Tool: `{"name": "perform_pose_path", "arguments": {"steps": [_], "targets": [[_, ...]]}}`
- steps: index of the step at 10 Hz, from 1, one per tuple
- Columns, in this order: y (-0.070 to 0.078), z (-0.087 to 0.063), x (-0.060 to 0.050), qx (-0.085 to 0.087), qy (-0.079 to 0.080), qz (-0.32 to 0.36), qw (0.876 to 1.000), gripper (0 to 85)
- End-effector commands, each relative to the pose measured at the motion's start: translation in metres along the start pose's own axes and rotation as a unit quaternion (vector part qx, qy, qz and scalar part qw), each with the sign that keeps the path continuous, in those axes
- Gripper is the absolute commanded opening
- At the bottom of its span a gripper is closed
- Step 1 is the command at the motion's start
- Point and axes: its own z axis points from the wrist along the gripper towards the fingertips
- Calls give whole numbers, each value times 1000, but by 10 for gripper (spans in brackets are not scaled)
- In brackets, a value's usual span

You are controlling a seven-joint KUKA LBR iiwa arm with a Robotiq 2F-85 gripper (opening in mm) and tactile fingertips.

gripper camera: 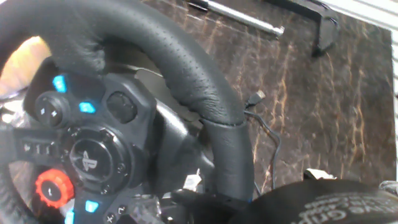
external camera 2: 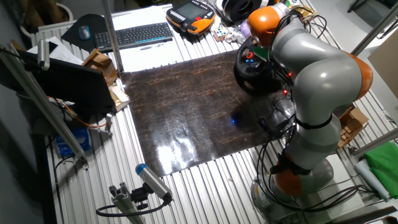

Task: Rotate the steering wheel 90 degrees clockwise

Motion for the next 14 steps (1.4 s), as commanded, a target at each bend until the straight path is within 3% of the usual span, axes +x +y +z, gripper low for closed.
{"name": "perform_pose_path", "arguments": {"steps": [1,2,3,9,14], "targets": [[0,0,0,0,0,0,1000,310],[0,-1,1,0,0,0,1000,120],[1,-1,1,0,0,3,1000,10],[8,-3,7,-7,15,68,998,7],[6,-1,17,-17,15,91,996,7]]}}
